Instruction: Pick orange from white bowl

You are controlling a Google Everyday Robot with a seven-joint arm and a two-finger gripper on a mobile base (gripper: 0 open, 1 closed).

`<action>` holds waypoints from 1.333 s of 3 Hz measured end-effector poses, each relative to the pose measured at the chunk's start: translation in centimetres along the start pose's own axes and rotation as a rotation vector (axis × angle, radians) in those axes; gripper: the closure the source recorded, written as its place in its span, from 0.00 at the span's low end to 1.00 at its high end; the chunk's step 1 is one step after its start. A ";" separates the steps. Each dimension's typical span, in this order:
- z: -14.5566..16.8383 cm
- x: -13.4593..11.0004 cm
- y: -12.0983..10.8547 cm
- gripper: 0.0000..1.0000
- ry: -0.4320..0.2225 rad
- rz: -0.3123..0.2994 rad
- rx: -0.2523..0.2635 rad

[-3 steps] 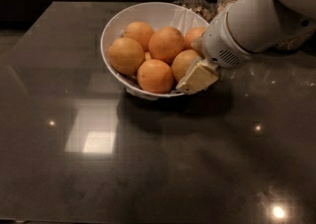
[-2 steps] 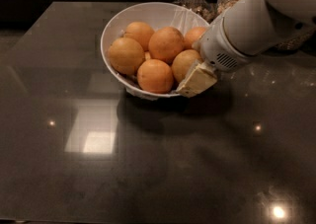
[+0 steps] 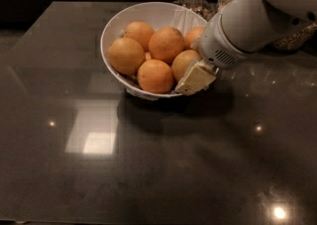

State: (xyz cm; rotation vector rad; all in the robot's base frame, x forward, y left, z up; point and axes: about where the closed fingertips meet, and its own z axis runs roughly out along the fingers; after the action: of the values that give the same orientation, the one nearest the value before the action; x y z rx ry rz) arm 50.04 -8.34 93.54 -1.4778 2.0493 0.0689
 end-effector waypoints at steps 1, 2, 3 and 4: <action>1.8 0.3 -1.1 0.31 0.028 0.003 0.013; 2.9 0.7 -1.8 0.30 0.049 0.005 0.019; 3.2 0.8 -2.1 0.49 0.057 0.008 0.018; 3.3 1.0 -2.4 0.71 0.063 0.011 0.019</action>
Offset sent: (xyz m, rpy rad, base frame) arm 0.0498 -0.0082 -0.0484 -0.0861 0.0151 -0.0558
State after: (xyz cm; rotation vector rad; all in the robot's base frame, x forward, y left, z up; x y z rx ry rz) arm 53.44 -8.80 91.08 -1.4739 2.1031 0.0069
